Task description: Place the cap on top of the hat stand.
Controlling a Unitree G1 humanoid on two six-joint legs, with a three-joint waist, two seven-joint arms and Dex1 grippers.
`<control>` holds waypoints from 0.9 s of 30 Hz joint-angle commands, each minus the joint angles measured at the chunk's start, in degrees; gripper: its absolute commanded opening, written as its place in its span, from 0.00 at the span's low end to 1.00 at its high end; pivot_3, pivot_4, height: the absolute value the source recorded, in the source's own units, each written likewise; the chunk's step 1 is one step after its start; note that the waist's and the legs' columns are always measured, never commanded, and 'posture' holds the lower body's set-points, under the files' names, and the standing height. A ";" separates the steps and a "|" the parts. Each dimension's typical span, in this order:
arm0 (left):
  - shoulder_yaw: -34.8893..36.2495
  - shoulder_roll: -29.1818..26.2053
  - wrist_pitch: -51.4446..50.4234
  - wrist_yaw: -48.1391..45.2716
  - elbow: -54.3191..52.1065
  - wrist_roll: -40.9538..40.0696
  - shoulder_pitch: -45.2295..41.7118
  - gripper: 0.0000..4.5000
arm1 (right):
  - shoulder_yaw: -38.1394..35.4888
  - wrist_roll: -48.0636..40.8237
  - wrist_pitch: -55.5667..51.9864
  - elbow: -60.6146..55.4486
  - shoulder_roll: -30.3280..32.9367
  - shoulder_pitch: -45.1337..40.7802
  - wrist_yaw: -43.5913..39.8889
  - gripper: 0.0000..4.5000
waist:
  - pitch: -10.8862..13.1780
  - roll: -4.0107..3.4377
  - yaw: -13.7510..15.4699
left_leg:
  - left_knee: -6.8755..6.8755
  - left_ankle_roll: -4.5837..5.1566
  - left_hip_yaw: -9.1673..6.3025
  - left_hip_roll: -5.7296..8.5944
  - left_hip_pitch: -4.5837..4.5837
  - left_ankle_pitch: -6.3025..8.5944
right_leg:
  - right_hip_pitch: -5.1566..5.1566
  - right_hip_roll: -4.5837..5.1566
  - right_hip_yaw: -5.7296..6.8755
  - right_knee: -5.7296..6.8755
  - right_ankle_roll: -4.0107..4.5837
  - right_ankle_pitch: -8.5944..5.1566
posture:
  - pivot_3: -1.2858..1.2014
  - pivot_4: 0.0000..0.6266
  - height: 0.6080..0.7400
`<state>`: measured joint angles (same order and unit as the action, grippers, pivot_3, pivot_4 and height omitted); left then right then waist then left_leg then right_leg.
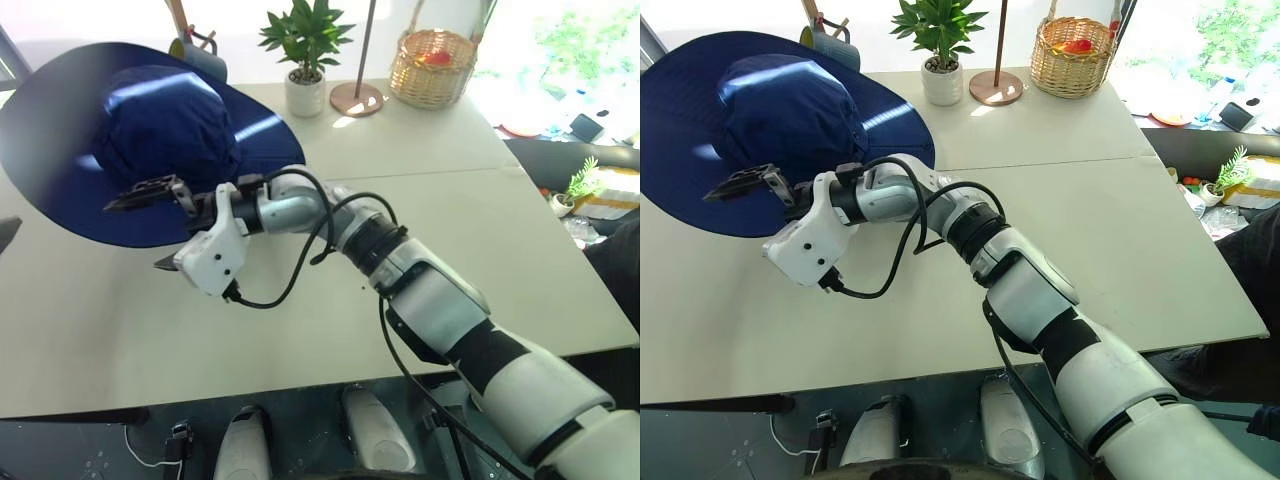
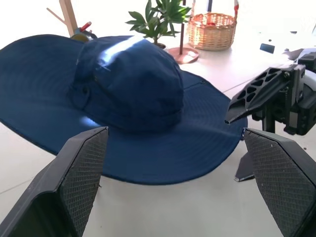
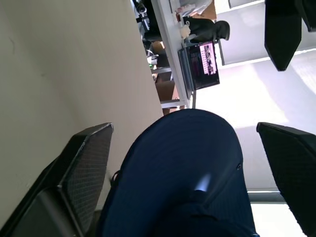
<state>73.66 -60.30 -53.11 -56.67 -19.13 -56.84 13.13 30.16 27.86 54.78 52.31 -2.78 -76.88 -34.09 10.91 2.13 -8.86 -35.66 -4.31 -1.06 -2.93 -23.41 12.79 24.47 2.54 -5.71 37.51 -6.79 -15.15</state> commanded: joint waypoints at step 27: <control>-10.10 -8.48 0.90 -6.73 6.06 3.26 -9.98 1.00 | -0.68 6.17 -22.18 -11.21 16.09 14.44 6.57 1.00 | -0.14 0.24 0.08 | -0.03 0.01 -0.09 0.01 0.00 -0.01 | -0.03 -0.06 0.05 0.02 -0.02 0.01 | 0.52 0.24 1.00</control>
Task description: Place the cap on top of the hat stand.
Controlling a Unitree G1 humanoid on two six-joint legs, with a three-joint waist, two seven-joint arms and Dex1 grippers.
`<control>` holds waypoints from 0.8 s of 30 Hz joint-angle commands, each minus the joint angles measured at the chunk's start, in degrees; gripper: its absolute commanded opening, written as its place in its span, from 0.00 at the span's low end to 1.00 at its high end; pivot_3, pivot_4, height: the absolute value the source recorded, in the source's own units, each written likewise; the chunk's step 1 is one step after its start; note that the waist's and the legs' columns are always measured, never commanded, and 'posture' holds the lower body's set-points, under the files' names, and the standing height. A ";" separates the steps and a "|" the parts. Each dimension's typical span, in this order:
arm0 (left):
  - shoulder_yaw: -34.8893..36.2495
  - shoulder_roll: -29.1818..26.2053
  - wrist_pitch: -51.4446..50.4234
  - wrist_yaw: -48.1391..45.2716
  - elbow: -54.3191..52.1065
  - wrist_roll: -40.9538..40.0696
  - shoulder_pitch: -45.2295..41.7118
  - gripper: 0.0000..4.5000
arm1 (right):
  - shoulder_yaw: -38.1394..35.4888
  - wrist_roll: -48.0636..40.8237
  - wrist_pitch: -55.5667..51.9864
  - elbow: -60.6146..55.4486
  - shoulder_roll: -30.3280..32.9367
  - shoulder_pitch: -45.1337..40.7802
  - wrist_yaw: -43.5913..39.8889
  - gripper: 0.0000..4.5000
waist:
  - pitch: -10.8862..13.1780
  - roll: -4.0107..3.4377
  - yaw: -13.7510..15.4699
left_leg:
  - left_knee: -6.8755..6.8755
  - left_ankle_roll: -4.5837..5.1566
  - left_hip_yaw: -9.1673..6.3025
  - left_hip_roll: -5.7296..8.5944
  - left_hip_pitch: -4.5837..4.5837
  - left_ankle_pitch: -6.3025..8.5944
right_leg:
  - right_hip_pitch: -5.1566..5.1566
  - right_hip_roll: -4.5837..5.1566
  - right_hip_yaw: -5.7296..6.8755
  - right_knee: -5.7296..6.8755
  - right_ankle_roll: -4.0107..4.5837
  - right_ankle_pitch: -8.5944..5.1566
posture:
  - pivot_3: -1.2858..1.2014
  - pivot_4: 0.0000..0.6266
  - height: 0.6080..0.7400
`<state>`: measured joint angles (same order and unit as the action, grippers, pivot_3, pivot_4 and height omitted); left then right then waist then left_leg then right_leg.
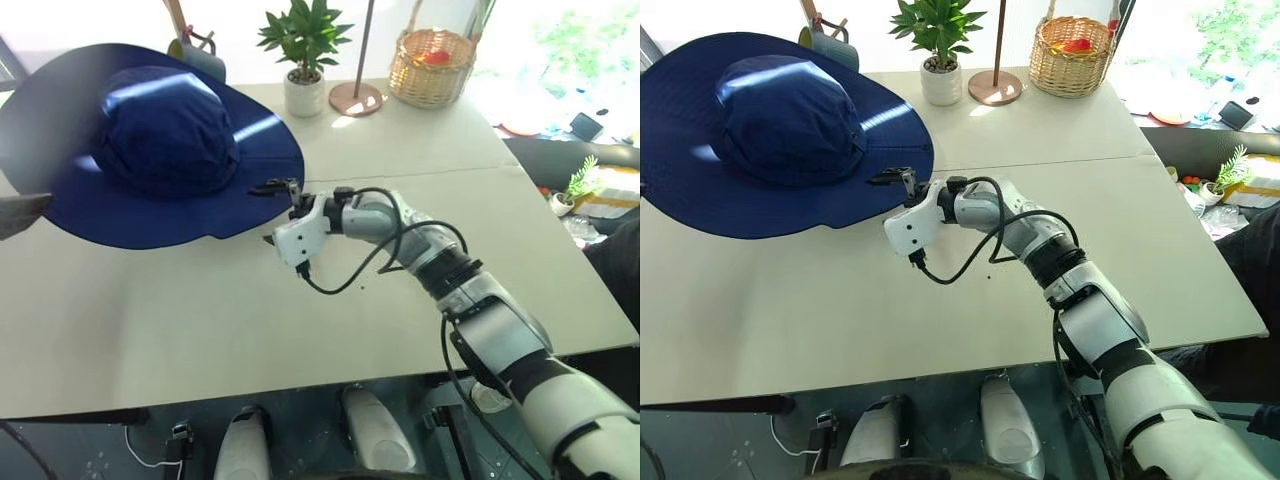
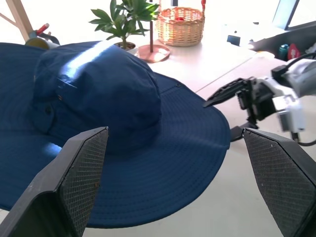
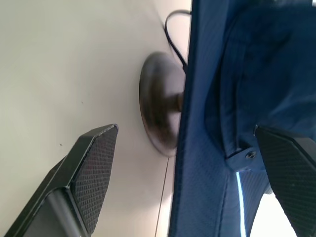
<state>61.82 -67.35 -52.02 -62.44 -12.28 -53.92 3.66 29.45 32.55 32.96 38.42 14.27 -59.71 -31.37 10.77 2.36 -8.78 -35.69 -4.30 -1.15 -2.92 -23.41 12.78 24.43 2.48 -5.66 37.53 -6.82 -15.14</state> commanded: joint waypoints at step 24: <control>4.39 0.74 -2.26 -0.64 -3.18 1.26 -0.17 1.00 | -0.16 4.25 5.99 2.17 4.49 -12.00 7.69 0.01 | 0.00 0.00 -0.05 | 0.02 0.00 -0.01 0.00 0.00 0.00 | 0.00 0.00 0.00 0.00 -0.01 0.00 | 0.52 0.24 1.00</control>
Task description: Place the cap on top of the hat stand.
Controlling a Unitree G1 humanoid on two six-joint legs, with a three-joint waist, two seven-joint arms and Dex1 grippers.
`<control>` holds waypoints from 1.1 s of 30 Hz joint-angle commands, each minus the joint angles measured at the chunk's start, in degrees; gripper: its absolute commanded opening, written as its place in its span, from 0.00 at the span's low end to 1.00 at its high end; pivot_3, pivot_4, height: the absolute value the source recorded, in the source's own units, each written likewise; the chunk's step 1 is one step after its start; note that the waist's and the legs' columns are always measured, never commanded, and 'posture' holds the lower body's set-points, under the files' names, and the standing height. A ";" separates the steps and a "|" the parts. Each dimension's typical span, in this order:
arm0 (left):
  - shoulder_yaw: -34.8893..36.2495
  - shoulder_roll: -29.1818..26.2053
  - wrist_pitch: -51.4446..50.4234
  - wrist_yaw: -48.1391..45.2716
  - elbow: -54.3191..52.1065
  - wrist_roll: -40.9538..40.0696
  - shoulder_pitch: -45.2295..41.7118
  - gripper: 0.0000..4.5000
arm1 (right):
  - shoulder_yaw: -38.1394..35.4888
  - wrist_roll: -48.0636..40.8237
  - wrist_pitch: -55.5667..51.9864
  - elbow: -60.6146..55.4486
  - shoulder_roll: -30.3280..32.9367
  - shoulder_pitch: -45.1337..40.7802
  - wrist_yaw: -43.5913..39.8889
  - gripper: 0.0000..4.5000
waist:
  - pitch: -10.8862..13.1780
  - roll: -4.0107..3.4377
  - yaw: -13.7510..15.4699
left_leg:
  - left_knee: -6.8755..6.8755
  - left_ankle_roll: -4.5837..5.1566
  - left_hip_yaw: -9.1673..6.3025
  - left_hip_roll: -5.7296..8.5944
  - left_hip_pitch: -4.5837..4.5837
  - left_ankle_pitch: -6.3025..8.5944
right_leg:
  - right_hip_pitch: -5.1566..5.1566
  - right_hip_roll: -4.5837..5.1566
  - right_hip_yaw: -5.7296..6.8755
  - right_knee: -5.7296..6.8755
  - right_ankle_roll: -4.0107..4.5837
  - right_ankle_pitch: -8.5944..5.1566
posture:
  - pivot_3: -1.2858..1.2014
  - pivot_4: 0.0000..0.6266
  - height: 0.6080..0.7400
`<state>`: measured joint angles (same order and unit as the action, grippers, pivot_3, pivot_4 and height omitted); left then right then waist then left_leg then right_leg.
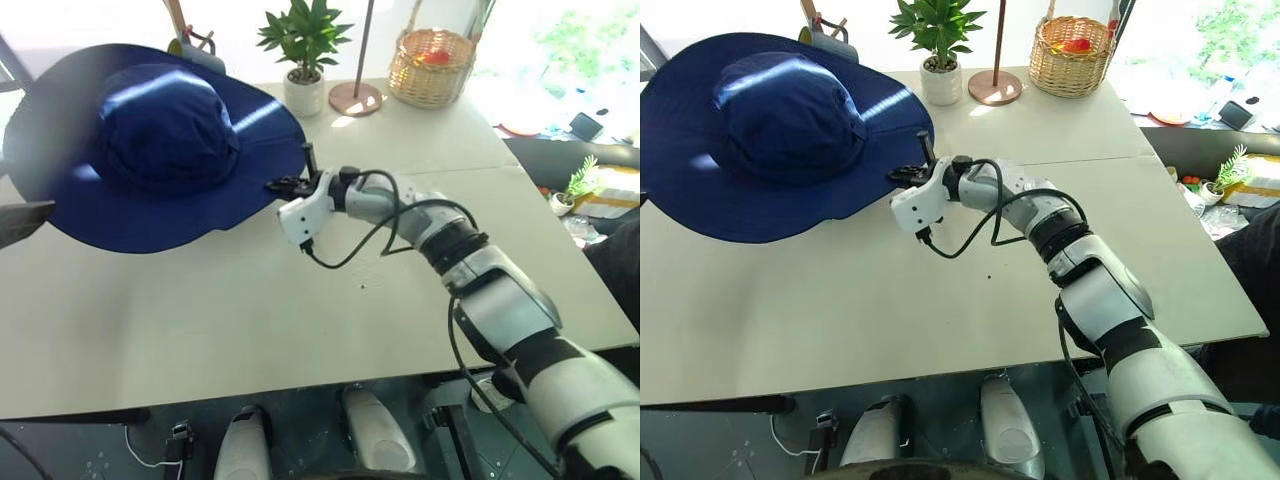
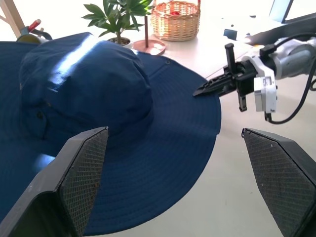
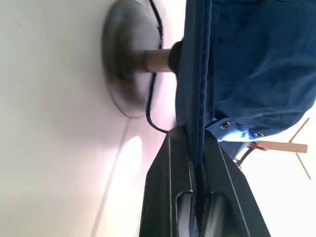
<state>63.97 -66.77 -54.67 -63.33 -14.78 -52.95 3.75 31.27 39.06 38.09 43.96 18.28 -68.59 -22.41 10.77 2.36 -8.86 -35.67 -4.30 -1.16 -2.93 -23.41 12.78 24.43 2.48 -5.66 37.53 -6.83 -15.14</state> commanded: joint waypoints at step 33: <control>-1.60 -0.42 2.51 -0.82 1.40 2.16 -1.16 1.00 | -5.74 -14.80 2.64 -8.57 8.92 1.83 -15.82 0.76 | 0.00 0.01 0.39 | -0.03 0.00 0.00 0.02 -0.02 0.00 | -0.04 0.04 0.00 0.00 -0.01 0.00 | 0.52 0.24 1.00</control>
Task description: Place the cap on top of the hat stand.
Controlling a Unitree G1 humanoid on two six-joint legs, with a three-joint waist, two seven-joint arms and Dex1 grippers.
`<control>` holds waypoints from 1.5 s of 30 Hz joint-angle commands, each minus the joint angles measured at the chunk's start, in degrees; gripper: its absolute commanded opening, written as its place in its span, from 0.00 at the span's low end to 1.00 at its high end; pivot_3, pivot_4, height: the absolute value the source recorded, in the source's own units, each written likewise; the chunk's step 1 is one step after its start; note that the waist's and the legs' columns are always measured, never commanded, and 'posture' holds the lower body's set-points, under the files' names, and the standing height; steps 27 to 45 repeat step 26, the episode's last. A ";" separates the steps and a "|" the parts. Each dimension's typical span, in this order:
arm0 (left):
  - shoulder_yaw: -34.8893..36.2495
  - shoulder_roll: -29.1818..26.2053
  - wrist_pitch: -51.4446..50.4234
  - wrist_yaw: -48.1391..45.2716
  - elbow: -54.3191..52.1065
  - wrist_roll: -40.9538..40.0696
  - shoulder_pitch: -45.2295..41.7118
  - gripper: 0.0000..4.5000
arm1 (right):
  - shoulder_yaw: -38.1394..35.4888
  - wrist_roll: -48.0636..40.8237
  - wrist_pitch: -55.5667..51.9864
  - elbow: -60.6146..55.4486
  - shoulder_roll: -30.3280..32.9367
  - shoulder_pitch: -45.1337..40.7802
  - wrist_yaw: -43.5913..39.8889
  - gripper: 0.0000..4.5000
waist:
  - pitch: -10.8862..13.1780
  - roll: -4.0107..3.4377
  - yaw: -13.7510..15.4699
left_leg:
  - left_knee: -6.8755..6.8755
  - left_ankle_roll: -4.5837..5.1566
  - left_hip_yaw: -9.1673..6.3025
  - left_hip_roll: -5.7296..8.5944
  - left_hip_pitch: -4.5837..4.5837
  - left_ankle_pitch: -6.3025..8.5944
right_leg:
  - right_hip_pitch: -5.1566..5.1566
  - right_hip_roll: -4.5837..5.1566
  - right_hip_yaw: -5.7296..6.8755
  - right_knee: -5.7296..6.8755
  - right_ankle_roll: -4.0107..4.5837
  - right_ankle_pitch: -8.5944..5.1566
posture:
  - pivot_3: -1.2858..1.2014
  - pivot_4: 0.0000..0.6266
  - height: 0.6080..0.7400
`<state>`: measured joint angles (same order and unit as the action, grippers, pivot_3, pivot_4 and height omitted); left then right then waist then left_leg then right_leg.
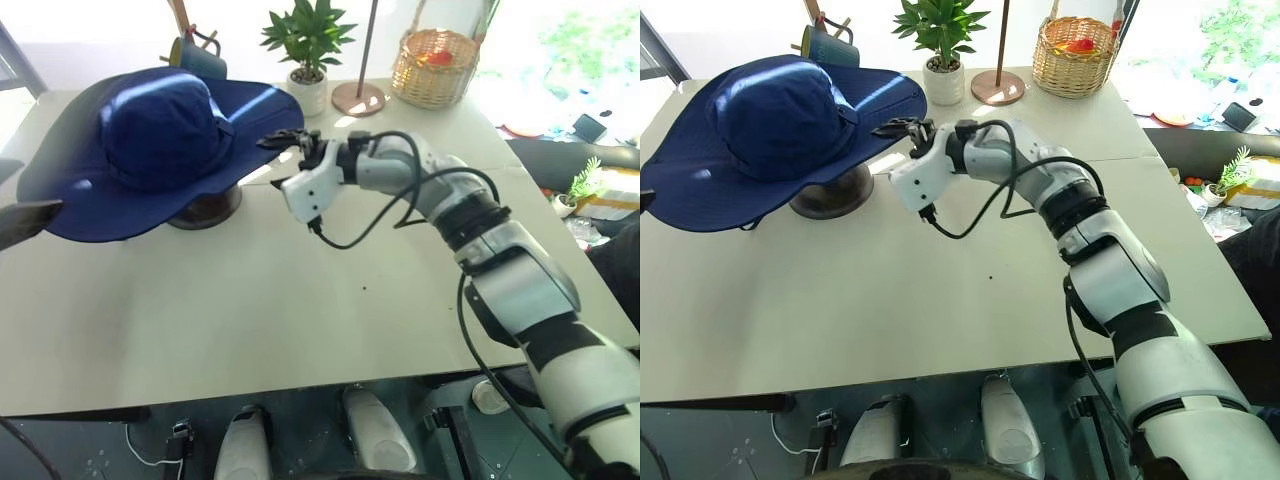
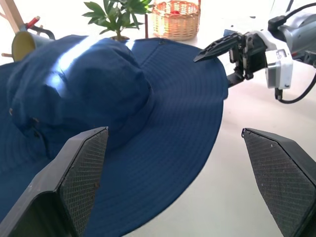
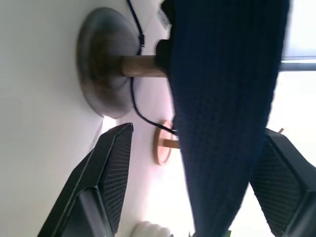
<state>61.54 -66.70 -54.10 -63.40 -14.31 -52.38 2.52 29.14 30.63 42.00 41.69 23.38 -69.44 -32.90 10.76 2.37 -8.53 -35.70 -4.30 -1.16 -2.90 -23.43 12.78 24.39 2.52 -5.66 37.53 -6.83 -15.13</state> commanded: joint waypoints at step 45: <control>14.95 5.82 7.68 -7.45 1.83 13.66 17.75 1.00 | -20.53 -60.49 -79.23 -13.90 28.89 -3.44 -59.60 0.98 | 0.26 -0.43 1.35 | -0.09 0.01 0.30 -0.03 0.02 0.00 | 0.09 0.12 -0.05 -0.13 0.44 -0.27 | 0.52 0.24 1.00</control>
